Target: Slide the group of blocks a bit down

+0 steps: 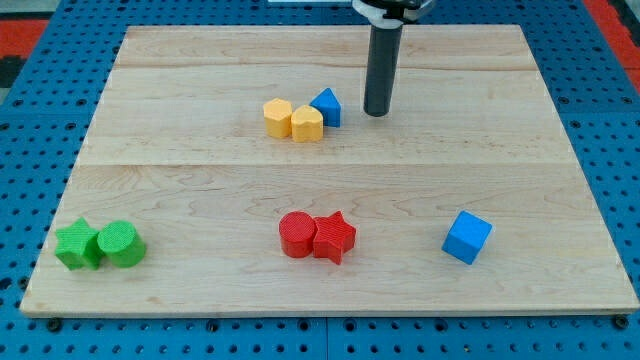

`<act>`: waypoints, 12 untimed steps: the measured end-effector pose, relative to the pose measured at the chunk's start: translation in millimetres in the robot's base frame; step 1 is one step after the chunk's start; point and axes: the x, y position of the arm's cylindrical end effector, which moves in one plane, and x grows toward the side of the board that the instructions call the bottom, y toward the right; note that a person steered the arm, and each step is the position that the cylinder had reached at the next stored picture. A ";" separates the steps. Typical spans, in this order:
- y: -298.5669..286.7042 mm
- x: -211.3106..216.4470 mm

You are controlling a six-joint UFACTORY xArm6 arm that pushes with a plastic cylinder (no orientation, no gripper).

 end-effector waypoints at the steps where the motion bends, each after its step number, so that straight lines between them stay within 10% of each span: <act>1: -39.9 -12.0; 4: -39.4 -22.7; 6: -18.2 51.7; 8: -129.9 106.6; 10: -233.7 25.9; 12: -126.0 -6.5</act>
